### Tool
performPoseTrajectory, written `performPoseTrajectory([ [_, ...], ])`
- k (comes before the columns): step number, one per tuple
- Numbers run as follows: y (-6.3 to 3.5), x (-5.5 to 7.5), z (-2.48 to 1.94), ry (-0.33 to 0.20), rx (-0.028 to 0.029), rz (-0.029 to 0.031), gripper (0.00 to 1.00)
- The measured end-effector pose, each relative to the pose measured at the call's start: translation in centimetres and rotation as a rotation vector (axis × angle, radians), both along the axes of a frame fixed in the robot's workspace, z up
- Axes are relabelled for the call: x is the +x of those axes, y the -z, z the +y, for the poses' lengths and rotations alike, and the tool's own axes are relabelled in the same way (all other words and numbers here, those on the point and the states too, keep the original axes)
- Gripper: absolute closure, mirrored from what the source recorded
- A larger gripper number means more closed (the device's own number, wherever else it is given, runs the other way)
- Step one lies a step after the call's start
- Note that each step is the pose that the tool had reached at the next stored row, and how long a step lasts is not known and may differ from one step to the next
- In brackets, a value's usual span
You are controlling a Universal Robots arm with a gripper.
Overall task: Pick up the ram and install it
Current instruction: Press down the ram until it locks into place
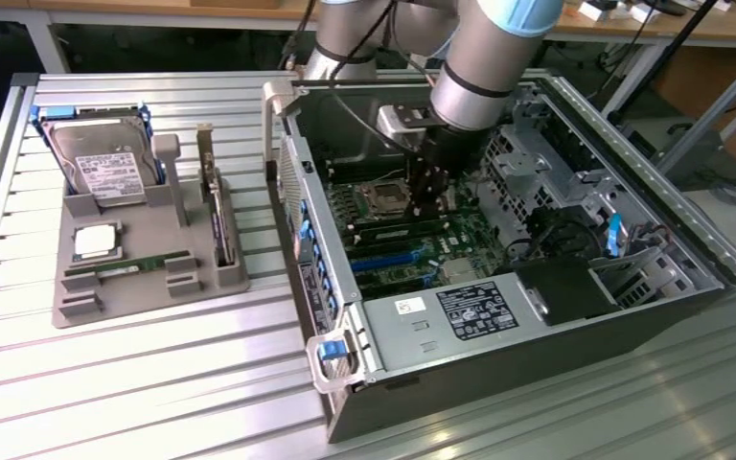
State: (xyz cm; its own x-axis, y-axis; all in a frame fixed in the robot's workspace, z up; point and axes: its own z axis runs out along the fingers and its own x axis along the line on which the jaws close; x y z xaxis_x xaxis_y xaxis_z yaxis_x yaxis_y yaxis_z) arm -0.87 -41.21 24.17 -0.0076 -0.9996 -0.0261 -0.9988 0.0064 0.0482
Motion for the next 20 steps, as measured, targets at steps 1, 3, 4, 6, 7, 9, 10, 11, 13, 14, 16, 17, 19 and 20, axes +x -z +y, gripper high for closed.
performPoseTrajectory([
  [1,0.03,1.1,0.01,0.000,-0.0003,0.0012,0.90],
  [3,0.12,2.5,0.03,0.000,-0.0001,0.0043,0.90],
  [4,0.23,3.6,0.04,0.000,0.0000,0.0078,0.90],
  [6,0.34,4.8,0.04,0.000,-0.0002,0.0122,0.90],
  [7,0.40,5.5,0.05,0.000,-0.0002,0.0144,0.90],
  [9,0.45,7.9,0.05,0.000,-0.0002,0.0178,0.90],
  [10,0.44,8.9,0.05,0.000,-0.0004,0.0181,0.90],
  [11,0.26,9.4,0.05,0.000,-0.0012,0.0181,0.90],
  [13,-0.37,9.8,0.05,0.000,-0.0029,0.0181,0.90],
  [14,-0.82,9.9,0.05,0.000,-0.0042,0.0181,0.90],
  [16,-2.42,10.0,0.05,0.000,-0.0077,0.0181,0.90],
  [17,-3.16,10.0,0.05,0.000,-0.0090,0.0181,0.90],
  [19,-4.66,10.1,0.05,0.000,-0.0123,0.0181,0.90],
  [20,-5.27,10.1,0.05,0.000,-0.0134,0.0181,0.90],
])
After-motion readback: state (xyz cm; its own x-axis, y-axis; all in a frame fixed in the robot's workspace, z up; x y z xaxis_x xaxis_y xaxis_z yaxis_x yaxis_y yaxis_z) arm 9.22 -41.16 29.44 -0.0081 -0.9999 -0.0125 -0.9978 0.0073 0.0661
